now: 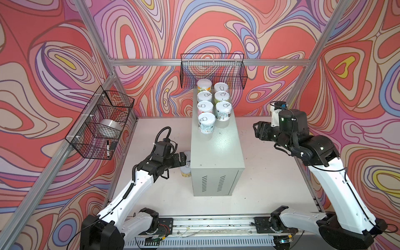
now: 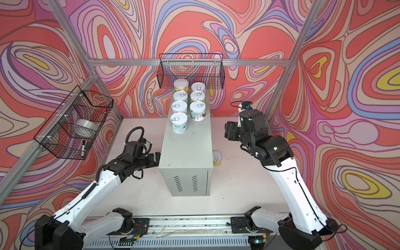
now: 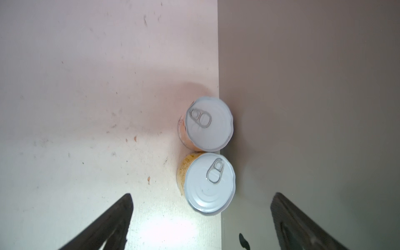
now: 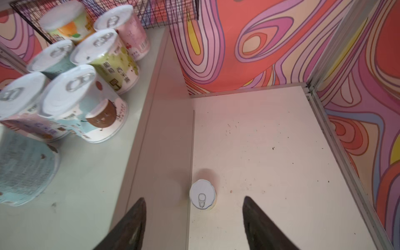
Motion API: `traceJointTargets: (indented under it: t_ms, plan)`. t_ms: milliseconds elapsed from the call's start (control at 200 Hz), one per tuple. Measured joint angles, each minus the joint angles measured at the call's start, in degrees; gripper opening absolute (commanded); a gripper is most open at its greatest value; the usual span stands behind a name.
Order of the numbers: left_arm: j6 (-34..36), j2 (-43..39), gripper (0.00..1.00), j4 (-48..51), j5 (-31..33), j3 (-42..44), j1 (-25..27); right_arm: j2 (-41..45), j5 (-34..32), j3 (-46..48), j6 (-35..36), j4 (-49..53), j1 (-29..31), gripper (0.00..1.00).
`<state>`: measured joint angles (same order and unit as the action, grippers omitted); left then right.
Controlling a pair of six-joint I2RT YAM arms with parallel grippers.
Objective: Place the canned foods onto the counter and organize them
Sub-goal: 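Open the right gripper and withdraw it toward the floor beside the cabinet, then close the left gripper on the yellow-labelled can on the floor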
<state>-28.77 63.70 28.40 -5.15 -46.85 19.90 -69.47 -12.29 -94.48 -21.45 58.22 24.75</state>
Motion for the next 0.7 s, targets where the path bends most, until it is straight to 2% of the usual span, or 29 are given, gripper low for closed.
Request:
traceJointTargets:
  t_ms: [180, 531, 701]
  plan:
    - [-0.4, 4.8, 1.00, -1.0, -2.4, 1.4, 2.6, -2.1, 4.0, 4.8, -0.7, -1.9, -1.0, 0.72]
    - [-0.4, 8.0, 1.00, -2.3, -2.3, 2.9, 5.3, -3.0, 8.1, 4.9, -1.2, -5.6, -1.1, 0.72]
    - [-0.4, 9.5, 0.92, -3.1, -1.9, 3.7, 6.0, -4.0, 9.0, 5.0, -1.8, -6.2, -1.1, 0.72]
